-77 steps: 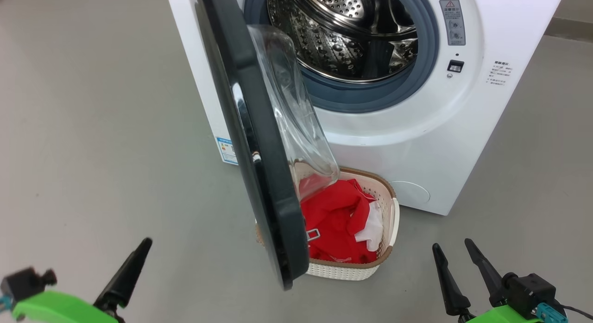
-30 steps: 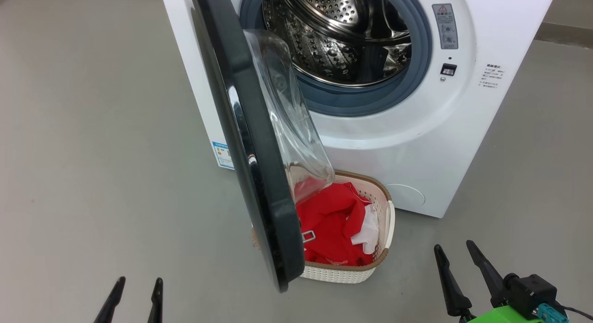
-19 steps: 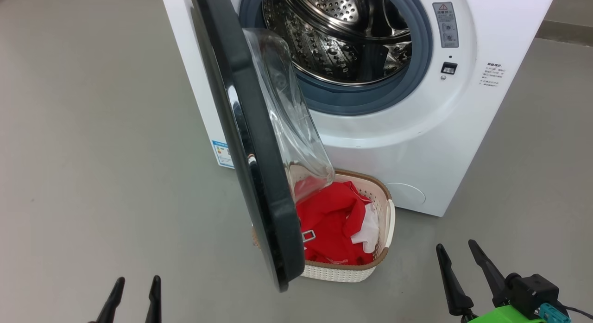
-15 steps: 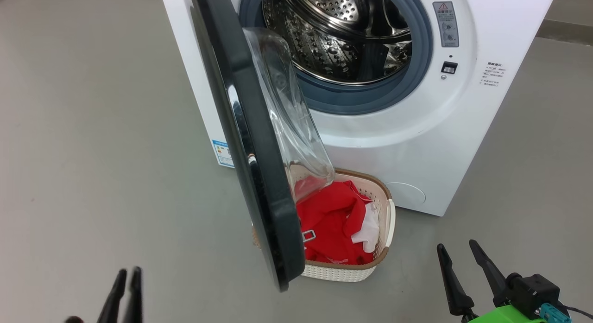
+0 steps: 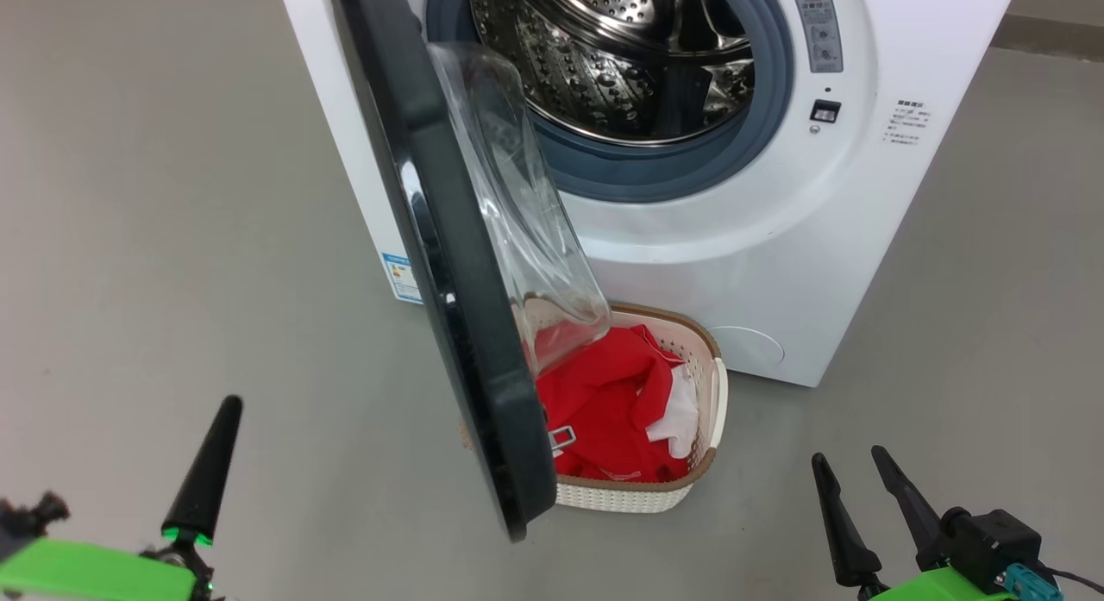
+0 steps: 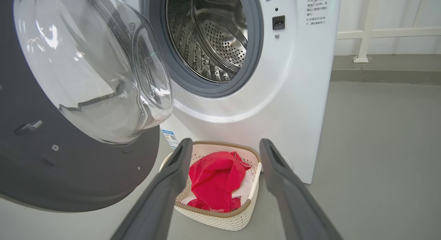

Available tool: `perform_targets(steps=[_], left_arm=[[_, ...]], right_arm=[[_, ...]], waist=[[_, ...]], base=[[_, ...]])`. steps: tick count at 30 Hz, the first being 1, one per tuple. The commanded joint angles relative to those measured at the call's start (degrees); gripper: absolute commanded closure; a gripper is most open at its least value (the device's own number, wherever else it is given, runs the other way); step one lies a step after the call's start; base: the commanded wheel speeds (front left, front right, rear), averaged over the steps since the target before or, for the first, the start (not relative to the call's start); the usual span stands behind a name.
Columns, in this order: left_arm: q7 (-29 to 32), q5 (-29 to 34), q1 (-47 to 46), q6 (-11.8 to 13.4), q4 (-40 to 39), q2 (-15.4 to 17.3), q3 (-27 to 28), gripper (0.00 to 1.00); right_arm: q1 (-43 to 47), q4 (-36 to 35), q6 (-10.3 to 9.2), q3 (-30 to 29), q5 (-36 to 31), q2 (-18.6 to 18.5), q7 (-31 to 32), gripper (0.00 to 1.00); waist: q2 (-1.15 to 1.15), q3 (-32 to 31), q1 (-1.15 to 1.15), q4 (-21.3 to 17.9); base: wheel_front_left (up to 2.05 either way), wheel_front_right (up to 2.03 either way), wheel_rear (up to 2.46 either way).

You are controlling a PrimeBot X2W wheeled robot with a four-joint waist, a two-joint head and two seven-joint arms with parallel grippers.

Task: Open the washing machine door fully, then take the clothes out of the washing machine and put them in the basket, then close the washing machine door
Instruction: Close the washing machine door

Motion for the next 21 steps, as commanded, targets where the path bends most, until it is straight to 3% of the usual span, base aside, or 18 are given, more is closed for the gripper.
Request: perform_targets(steps=[1, 2, 3, 5, 10, 21], left_arm=[[5.57, -6.19, -3.2, -0.31, -3.63, 3.63, 2.57, 1.0], [5.57, -6.19, -3.2, -0.31, -3.63, 3.63, 2.57, 1.0], [11.83, -11.59, -3.21, -0.31, -4.71, 4.62, 3.01, 1.0], [18.51, -13.53, -3.04, -0.31, -5.36, 6.27, 2.43, 1.0], [30.29, -16.91, -2.74, -0.31, -6.36, 5.22, 3.41, 1.0], [38.22, -13.79, -4.79, -0.31, -6.45, -2.48, 7.52, 1.0]], right_arm=[[-1.73, -1.39, 0.42, 1.27, 0.55, -0.47, -0.36, 0.0], [-1.73, -1.39, 0.42, 1.27, 0.55, -0.47, -0.36, 0.0], [-1.9, -1.42, 0.42, 1.21, 0.45, -0.47, -0.36, 0.0], [-2.14, -1.41, 0.42, 1.25, 0.34, -0.47, -0.36, 0.0], [-2.66, -1.51, 0.42, 1.16, 0.11, -0.47, -0.36, 0.0], [-3.38, -1.65, 0.42, 0.88, -0.26, -0.47, -0.36, 0.0]], waist=[[0.0, 0.6, 0.0, -0.59], [0.0, 0.6, 0.0, -0.59], [0.0, 1.0, 0.0, -0.96], [0.0, 1.44, 0.0, -1.4], [0.0, 2.38, 0.0, -2.43], [0.0, 3.58, 0.0, -4.39]], base=[[0.0, 0.0, 0.0], [0.0, 0.0, 0.0], [0.0, 0.0, 0.0], [0.0, 0.0, 0.0], [0.0, 0.0, 0.0], [0.0, 0.0, 0.0]])
